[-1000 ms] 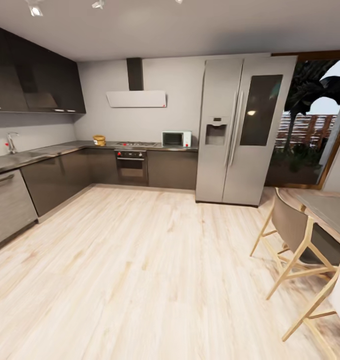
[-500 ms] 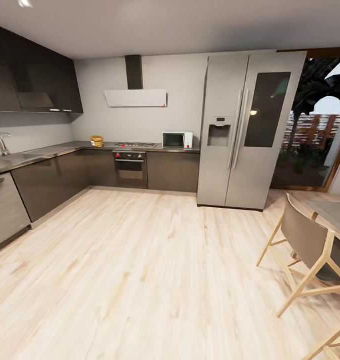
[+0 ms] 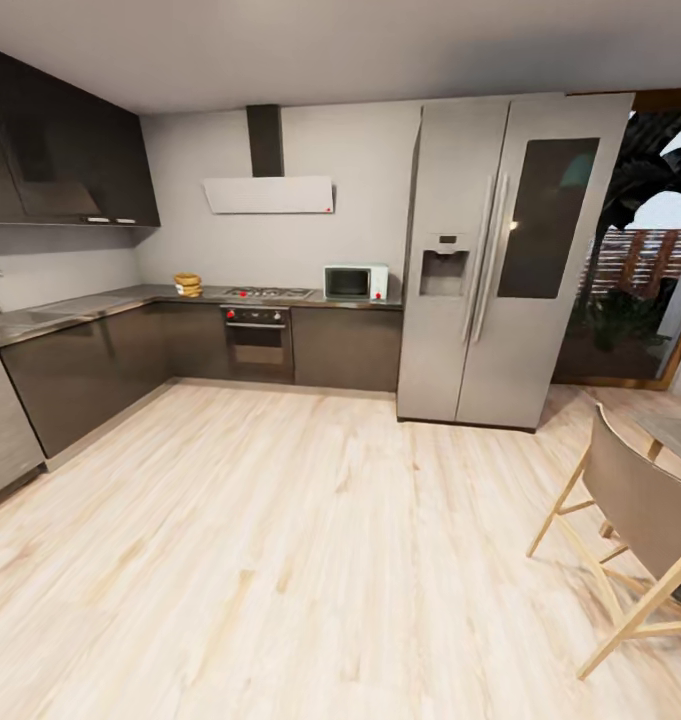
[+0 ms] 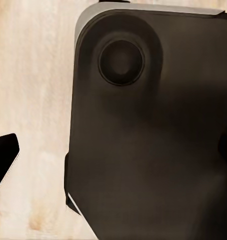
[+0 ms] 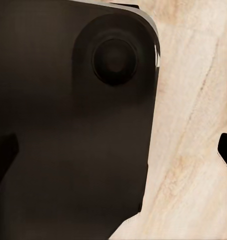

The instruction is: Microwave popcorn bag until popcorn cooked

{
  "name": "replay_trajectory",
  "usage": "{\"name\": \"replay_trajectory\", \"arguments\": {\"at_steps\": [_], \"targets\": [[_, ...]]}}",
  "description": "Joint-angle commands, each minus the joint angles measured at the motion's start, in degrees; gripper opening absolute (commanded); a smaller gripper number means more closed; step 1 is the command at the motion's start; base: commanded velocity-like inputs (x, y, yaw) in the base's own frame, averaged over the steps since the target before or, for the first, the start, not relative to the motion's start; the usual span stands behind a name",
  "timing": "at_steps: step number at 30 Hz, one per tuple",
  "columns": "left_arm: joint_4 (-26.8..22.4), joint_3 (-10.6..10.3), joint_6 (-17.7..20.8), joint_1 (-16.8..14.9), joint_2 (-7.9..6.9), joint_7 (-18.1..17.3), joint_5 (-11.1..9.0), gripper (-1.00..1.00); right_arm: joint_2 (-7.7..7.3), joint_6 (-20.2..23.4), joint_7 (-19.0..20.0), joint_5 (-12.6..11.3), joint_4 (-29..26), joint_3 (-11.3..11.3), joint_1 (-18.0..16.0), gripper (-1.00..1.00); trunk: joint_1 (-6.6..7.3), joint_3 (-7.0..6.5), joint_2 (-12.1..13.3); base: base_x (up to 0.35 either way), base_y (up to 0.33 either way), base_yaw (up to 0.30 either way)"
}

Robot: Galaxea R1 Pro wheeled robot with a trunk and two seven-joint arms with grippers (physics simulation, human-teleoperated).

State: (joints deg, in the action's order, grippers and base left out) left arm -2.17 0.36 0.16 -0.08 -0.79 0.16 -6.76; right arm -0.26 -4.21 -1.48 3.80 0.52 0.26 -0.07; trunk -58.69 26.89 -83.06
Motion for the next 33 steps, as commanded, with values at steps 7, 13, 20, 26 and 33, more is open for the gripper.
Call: {"name": "replay_trajectory", "arguments": {"at_steps": [7,13,20,26,33], "targets": [[0.0,0.0,0.0,0.0,0.0,0.0,-0.5,1.0,-0.17,-0.3,-0.1,0.4,0.1,0.0,0.0,1.0,-0.03,0.04,0.0,0.335,0.0,0.0],[0.0,0.0,0.0,0.0,0.0,0.0,-0.5,1.0,-0.33,-0.3,-0.1,0.3,0.1,0.0,0.0,1.0,-0.03,0.04,0.0,0.335,0.0,0.0],[0.0,0.0,0.0,0.0,0.09,0.0,-0.5,1.0,-0.23,-0.2,-0.1,0.4,0.1,0.0,0.0,1.0,-0.03,0.04,0.0,0.335,0.0,0.0],[0.0,0.0,0.0,0.0,0.05,0.0,-0.5,1.0,-0.26,-0.2,0.2,0.3,0.1,0.0,0.0,1.0,-0.03,0.04,0.0,0.335,0.0,0.0],[0.0,0.0,0.0,0.0,0.0,0.0,-0.5,1.0,-0.26,-0.2,0.2,0.3,0.1,0.0,0.0,1.0,-0.03,0.04,0.0,0.335,0.034,0.0]]}}
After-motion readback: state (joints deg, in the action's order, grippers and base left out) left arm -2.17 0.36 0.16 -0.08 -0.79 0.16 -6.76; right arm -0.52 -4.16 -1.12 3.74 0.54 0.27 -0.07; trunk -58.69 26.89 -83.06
